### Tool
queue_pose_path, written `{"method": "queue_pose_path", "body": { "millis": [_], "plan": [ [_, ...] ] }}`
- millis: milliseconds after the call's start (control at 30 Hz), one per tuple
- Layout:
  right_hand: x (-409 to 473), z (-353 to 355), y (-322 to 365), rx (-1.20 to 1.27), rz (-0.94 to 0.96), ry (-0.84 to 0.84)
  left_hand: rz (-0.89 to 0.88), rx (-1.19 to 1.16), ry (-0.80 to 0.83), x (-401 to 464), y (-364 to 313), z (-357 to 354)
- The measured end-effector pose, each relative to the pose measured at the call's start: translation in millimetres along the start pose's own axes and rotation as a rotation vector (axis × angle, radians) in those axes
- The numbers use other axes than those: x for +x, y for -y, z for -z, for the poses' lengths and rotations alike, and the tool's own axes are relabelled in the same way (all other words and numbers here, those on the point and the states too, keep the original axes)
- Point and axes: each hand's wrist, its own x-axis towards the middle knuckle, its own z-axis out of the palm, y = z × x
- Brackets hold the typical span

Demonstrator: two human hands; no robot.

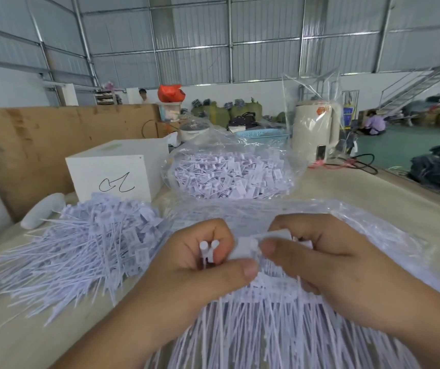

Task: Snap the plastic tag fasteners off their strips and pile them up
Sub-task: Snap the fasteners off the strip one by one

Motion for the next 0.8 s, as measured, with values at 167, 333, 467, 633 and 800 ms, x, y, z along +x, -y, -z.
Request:
{"method": "queue_pose_path", "body": {
  "millis": [167, 333, 467, 633, 800],
  "plan": [
    [3, -11, 1, 0.004, 0.073, -0.305, -0.039, -0.156, -0.152, 4, -2, -23],
    [0, -29, 2, 0.053, 0.189, -0.490, -0.025, -0.390, -0.240, 3, -6, -35],
    [1, -38, 1, -0.006, 0.273, -0.553, -0.001, -0.500, -0.300, 5, -6, -34],
    [1, -27, -2, -0.026, 0.336, -0.495, 0.068, -0.469, -0.289, 10, 1, 2],
    [3, -21, -9, 0.052, 0.200, -0.048, -0.034, -0.137, 0.023, 4, 3, 5]
  ]
}}
